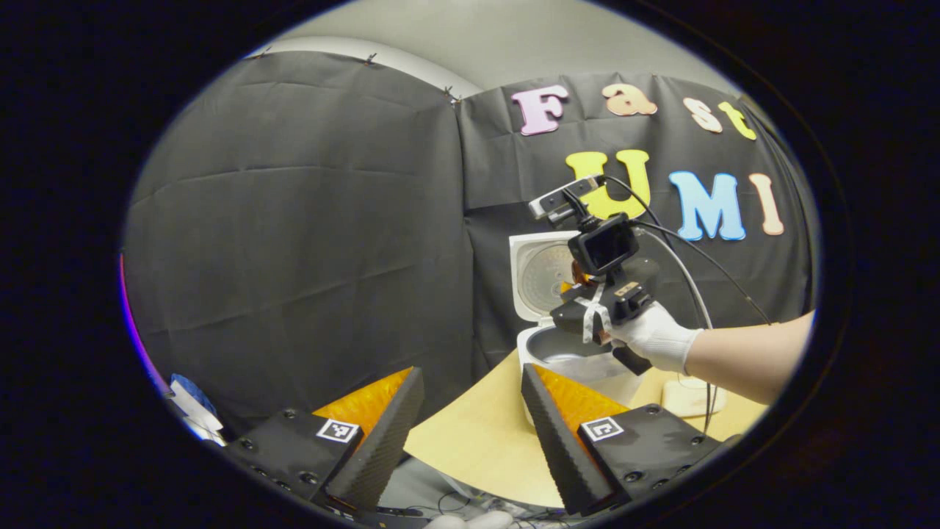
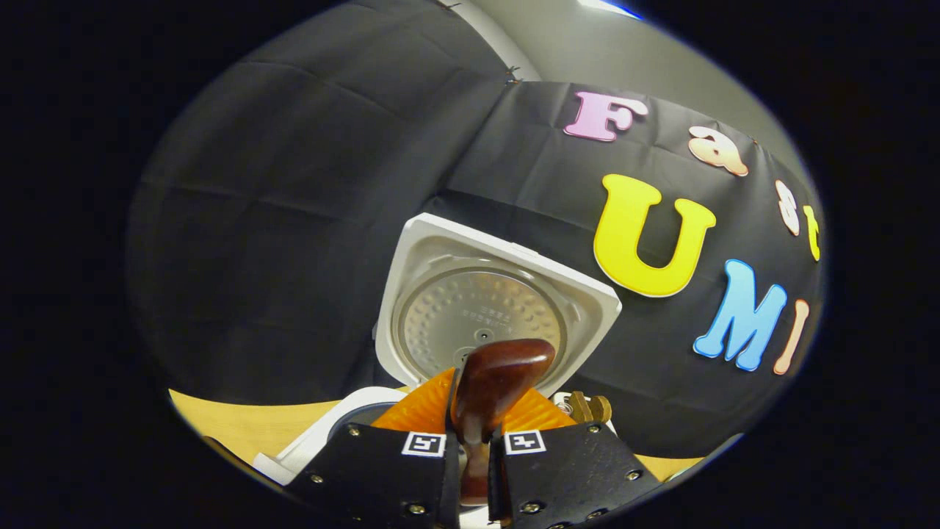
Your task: Close the left gripper, press the button to open the rice cooker; take a wooden spoon from the chopstick holder with the right hand, scoop a spoonful of rice and pour it into the rice cooker, then put the wooden spoon back into the chopstick holder.
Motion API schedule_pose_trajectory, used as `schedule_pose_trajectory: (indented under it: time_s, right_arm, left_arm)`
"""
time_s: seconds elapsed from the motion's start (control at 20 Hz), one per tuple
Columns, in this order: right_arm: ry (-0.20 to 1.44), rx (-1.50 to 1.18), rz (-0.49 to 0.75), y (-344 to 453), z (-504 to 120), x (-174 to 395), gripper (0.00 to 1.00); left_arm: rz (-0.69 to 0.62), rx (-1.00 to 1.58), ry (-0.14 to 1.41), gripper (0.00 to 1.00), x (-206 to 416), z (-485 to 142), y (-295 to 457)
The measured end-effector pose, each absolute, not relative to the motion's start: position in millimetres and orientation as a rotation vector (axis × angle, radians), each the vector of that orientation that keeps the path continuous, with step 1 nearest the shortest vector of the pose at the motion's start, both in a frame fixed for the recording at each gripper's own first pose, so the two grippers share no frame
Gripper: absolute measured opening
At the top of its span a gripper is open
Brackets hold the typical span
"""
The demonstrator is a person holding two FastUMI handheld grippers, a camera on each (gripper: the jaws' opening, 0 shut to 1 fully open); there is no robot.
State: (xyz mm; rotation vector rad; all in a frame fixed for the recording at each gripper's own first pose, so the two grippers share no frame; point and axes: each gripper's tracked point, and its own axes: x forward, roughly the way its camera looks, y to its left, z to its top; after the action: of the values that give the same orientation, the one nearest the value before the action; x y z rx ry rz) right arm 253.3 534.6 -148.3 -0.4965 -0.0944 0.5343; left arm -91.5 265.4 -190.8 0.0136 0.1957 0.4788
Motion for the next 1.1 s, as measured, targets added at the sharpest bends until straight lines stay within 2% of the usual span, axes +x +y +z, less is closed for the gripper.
schedule_pose_trajectory:
  time_s: [0.25, 0.45, 0.8, 1.1]
  right_arm:
    - [-0.066, -0.478, 0.539, 534, -148, 250, 0.15]
    - [0.019, -0.262, 0.546, 527, -140, 254, 0.15]
    - [0.163, 0.219, 0.484, 481, -113, 258, 0.15]
    - [0.173, 0.387, 0.383, 412, -84, 255, 0.15]
  left_arm:
    - [0.477, 0.020, 0.194, 0.94, -96, -189, 262]
    - [0.467, 0.006, 0.195, 0.94, -96, -188, 258]
    - [0.451, 0.028, 0.176, 0.94, -100, -175, 253]
    - [0.428, 0.033, 0.161, 0.94, -96, -166, 253]
